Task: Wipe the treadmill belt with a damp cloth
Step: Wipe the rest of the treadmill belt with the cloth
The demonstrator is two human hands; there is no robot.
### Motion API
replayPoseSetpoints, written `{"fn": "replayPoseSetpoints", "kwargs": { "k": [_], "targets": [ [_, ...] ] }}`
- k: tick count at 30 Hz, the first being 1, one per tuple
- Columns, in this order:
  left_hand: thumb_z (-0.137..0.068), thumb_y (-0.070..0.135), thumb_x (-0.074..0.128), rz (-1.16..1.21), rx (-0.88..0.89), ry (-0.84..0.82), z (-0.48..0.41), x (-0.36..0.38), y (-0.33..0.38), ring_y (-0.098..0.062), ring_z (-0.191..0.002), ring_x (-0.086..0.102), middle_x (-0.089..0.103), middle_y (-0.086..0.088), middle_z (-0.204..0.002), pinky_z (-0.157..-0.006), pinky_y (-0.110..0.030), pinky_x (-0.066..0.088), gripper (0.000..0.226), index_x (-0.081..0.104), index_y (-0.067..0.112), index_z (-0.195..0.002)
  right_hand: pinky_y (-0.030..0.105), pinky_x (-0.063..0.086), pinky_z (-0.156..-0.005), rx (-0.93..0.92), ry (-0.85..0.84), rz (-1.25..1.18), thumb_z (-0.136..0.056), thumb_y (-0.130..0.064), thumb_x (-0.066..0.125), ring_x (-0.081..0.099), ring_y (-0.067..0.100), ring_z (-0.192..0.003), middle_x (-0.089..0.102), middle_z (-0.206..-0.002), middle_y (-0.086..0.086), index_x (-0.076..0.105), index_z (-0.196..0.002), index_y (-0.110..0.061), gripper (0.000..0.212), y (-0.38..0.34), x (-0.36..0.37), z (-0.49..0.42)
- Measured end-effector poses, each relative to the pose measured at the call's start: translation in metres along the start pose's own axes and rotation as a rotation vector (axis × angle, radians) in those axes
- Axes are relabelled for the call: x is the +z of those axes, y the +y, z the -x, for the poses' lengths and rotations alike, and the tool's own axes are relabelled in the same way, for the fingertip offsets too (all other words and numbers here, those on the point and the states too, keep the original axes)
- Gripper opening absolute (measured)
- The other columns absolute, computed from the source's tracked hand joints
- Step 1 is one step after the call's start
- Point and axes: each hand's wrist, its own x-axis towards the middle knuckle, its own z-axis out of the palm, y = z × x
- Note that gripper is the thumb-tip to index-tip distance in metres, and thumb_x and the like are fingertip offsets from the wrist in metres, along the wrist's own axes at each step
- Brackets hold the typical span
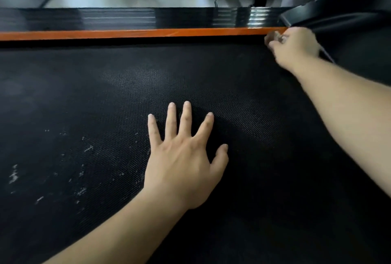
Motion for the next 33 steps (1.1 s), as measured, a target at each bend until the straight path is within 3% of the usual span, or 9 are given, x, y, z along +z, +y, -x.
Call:
{"fn": "replayPoseSetpoints", "kwargs": {
  "k": [5, 9, 15, 19, 21, 24, 25, 29, 33],
  "targets": [
    [-0.092, 0.073, 0.015, -0.016, -0.012, -0.017, -0.002, 0.000, 0.001, -0.028, -0.156, -0.017, -0.002, -0.005, -0.171, -0.122, -0.059, -0.012, 0.074, 0.008, 0.043, -0.159, 0.031, 0.036, -0.066, -0.339, -0.125, -0.040, -0.088, -0.052, 0.063, 0.054, 0.030, -0.077, 0.056, -0.088, 0.011, 0.056, -0.074, -0.021, 0.035, 0.000, 0.006, 0.048],
    [-0.091, 0.074, 0.014, -0.022, -0.020, -0.021, 0.000, 0.001, 0.001, -0.027, -0.156, -0.015, -0.001, -0.004, -0.171, -0.122, -0.059, -0.011, 0.075, 0.010, 0.043, -0.158, 0.036, 0.043, -0.071, -0.101, -0.013, 0.013, -0.089, -0.057, 0.055, 0.062, 0.038, -0.094, 0.064, -0.100, 0.018, 0.061, -0.083, -0.018, 0.041, 0.017, -0.014, 0.036],
    [-0.091, 0.075, 0.016, -0.021, -0.041, -0.041, -0.001, 0.000, 0.003, -0.025, -0.156, -0.012, 0.002, -0.002, -0.171, -0.123, -0.058, -0.010, 0.074, 0.012, 0.044, -0.158, 0.031, 0.034, -0.060, -0.411, -0.102, -0.027, -0.098, -0.054, 0.045, 0.050, 0.023, -0.072, 0.048, -0.085, 0.004, 0.052, -0.075, -0.017, 0.044, 0.024, -0.021, 0.117],
    [-0.094, 0.074, 0.020, -0.024, -0.048, -0.063, -0.001, -0.001, 0.003, -0.026, -0.156, -0.012, 0.001, -0.003, -0.171, -0.122, -0.060, -0.009, 0.073, 0.013, 0.042, -0.159, 0.035, 0.038, -0.066, -0.133, -0.012, 0.042, -0.097, -0.055, 0.046, 0.059, 0.033, -0.090, 0.054, -0.095, 0.009, 0.064, -0.090, -0.014, 0.045, 0.041, -0.044, 0.127],
    [-0.094, 0.073, 0.022, -0.026, -0.041, -0.065, -0.001, -0.002, 0.002, -0.027, -0.157, -0.011, 0.002, -0.005, -0.171, -0.122, -0.061, -0.009, 0.072, 0.015, 0.041, -0.159, 0.033, 0.039, -0.064, -0.268, -0.070, -0.007, -0.095, -0.055, 0.049, 0.057, 0.028, -0.081, 0.054, -0.093, 0.009, 0.062, -0.084, -0.018, 0.041, 0.026, -0.045, 0.170],
    [-0.095, 0.071, 0.023, -0.029, -0.020, -0.037, -0.001, -0.002, 0.002, -0.029, -0.157, -0.010, 0.004, -0.007, -0.171, -0.122, -0.062, -0.009, 0.071, 0.017, 0.040, -0.159, 0.028, 0.031, -0.054, -0.504, -0.204, -0.133, -0.092, -0.053, 0.055, 0.044, 0.015, -0.066, 0.043, -0.080, -0.003, 0.037, -0.067, -0.028, 0.039, 0.028, -0.059, 0.231],
    [-0.095, 0.071, 0.022, -0.027, -0.014, -0.037, -0.001, -0.001, 0.002, -0.029, -0.157, -0.010, 0.003, -0.008, -0.171, -0.121, -0.062, -0.009, 0.071, 0.017, 0.040, -0.159, 0.028, 0.031, -0.055, -0.481, -0.177, -0.105, -0.092, -0.050, 0.056, 0.044, 0.015, -0.066, 0.042, -0.078, -0.005, 0.034, -0.064, -0.028, 0.042, 0.039, -0.065, 0.229],
    [-0.097, 0.069, 0.019, -0.034, 0.001, -0.036, 0.001, 0.000, -0.001, -0.032, -0.156, -0.011, 0.001, -0.010, -0.170, -0.121, -0.063, -0.009, 0.070, 0.015, 0.037, -0.160, 0.031, 0.031, -0.064, -0.075, -0.005, 0.077, -0.097, -0.049, 0.051, 0.055, 0.027, -0.081, 0.045, -0.087, 0.002, 0.042, -0.070, -0.023, 0.038, 0.053, -0.073, 0.213],
    [-0.100, 0.065, 0.018, -0.038, 0.028, -0.053, 0.006, 0.000, -0.002, -0.033, -0.156, -0.011, 0.000, -0.013, -0.170, -0.122, -0.060, -0.009, 0.069, 0.013, 0.033, -0.161, 0.026, 0.035, -0.058, -0.448, -0.170, -0.028, -0.093, -0.049, 0.054, 0.049, 0.015, -0.075, 0.047, -0.086, 0.000, 0.056, -0.076, -0.018, 0.036, 0.038, -0.081, 0.292]
  ]
}}
